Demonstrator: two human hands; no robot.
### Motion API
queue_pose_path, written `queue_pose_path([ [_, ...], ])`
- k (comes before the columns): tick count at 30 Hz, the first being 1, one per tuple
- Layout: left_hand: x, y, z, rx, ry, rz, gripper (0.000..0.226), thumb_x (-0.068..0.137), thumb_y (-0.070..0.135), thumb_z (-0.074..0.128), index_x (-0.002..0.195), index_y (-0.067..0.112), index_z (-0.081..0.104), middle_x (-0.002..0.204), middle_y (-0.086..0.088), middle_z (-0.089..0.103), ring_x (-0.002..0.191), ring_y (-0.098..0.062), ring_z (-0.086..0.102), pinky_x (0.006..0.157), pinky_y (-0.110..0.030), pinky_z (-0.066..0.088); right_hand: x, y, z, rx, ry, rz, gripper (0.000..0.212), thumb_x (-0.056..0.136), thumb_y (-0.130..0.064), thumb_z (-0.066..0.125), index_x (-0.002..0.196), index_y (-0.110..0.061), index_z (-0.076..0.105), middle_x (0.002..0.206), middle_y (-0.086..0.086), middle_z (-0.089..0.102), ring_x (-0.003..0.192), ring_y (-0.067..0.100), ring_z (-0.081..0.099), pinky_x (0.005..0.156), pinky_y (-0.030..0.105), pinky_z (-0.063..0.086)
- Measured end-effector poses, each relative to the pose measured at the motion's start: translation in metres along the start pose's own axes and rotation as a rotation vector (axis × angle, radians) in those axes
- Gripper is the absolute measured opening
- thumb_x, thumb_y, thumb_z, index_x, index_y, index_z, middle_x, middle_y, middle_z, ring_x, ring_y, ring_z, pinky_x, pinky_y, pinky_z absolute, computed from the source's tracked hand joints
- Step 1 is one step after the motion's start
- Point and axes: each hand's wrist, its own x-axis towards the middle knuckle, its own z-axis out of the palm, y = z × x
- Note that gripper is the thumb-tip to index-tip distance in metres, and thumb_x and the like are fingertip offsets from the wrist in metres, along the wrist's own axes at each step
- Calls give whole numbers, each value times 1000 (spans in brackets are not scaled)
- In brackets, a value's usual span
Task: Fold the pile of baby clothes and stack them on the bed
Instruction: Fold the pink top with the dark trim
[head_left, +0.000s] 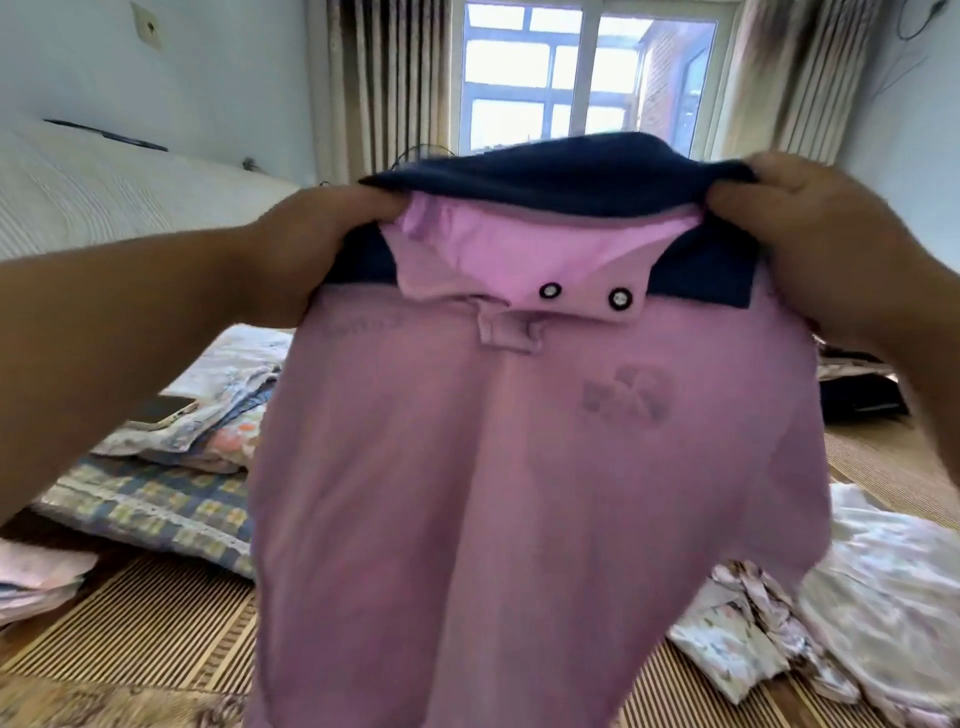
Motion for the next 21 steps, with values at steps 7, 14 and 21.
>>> queue_pose_path([
  [7, 7, -46, -18, -16, -464, -314, 71, 11, 24, 94, 79, 12, 79, 82, -14, 74, 70, -25, 72, 58, -34, 59, -8, 32, 12, -98, -165, -15, 16, 91, -25, 60, 76, -24, 64, 63, -18, 61, 56, -5, 52, 51, 6, 36],
  [14, 22, -56, -24, 738, -597, -236, 79, 30, 68, 84, 95, 28, 68, 87, -1, 71, 81, -23, 68, 69, -27, 53, -20, 42, 12, -321, -308, 39, 15, 82, -37, 66, 77, -23, 68, 76, 6, 67, 74, 19, 63, 65, 31, 44],
  [21, 28, -56, -36, 1337, -328, 354, 82, 45, 102, 24, 68, 26, 44, 67, 8, 47, 59, -4, 46, 52, -17, 31, -25, 43, 0, -84, -537, 97, 73, 49, -81, 64, 92, -22, 73, 88, 4, 74, 80, 22, 71, 78, 46, 55],
])
